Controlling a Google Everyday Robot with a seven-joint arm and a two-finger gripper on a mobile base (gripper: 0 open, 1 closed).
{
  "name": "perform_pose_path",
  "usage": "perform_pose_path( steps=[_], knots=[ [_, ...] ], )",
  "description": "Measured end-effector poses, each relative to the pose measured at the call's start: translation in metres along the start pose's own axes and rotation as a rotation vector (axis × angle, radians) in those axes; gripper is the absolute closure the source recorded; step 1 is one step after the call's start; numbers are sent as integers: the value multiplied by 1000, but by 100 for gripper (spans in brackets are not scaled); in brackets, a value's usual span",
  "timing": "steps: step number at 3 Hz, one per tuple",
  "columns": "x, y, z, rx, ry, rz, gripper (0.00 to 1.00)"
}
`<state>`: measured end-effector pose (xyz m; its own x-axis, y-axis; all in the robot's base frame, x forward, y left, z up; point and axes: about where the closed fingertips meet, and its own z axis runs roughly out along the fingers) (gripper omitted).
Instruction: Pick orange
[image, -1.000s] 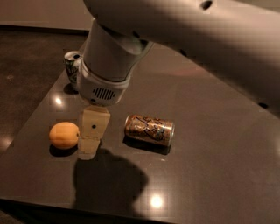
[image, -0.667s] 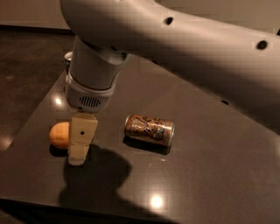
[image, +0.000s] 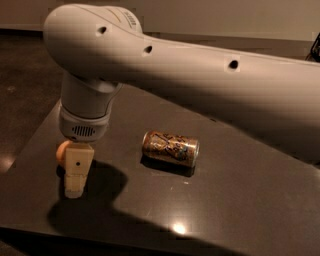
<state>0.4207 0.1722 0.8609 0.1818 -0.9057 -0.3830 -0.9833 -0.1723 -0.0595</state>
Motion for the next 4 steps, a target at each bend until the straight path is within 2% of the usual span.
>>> perform_pose_path(
  steps=[2,3,4],
  knots=[
    [2,-13,14,17,19,-1,46],
    [8,-19,4,0,-1,-4,69],
    [11,-21,-33,-10,-64,-30,93]
  ],
)
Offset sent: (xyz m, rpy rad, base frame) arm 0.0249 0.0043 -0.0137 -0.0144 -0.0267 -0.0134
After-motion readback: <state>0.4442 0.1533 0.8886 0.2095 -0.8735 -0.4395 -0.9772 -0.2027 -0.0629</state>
